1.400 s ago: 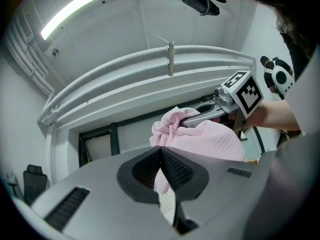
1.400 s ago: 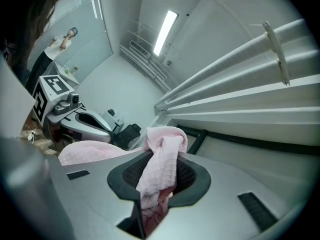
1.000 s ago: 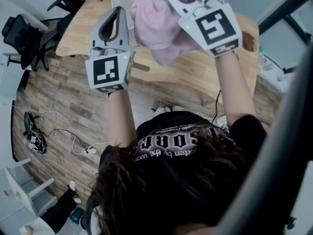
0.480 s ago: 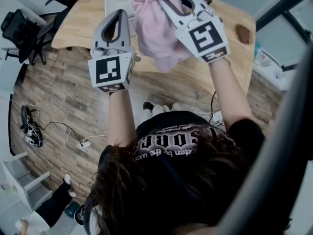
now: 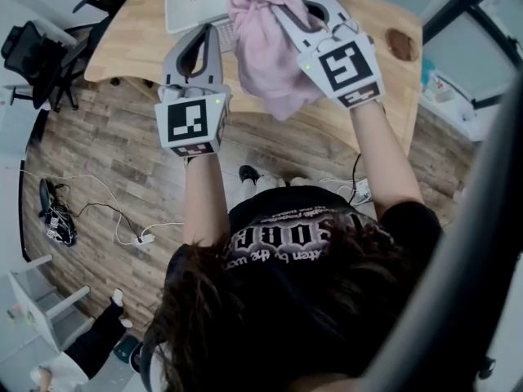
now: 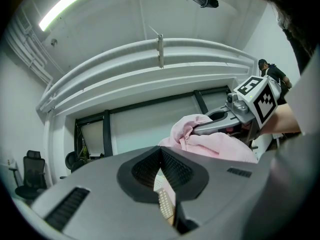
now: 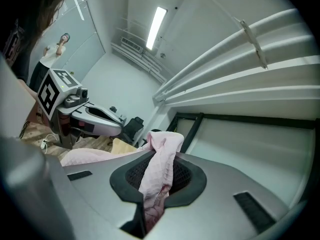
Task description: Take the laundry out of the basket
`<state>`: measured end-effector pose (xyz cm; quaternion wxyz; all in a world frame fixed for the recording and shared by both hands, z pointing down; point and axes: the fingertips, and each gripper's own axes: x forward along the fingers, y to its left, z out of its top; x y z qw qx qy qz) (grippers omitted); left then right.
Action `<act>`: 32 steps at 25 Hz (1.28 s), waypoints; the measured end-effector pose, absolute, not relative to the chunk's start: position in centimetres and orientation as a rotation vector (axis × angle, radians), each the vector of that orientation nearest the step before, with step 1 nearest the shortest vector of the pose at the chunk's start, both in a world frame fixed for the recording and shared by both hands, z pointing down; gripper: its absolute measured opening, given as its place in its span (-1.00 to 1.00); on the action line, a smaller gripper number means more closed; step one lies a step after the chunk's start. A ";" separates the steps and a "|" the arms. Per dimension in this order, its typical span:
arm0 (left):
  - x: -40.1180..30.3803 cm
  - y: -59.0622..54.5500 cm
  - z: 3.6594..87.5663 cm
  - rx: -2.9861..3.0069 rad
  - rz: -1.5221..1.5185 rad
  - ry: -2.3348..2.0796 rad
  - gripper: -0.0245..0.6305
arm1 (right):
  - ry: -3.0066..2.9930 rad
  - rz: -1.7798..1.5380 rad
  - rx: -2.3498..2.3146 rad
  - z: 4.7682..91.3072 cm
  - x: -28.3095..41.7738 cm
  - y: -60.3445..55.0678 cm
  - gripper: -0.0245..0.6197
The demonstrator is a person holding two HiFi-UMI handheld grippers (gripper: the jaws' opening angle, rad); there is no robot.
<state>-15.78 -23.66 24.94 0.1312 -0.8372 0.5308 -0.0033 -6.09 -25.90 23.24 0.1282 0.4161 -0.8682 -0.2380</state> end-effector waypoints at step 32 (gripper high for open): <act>-8.6 -20.6 29.2 -2.611 -0.050 1.366 -0.92 | -2.534 -0.290 1.476 31.4 2.8 -21.3 -0.77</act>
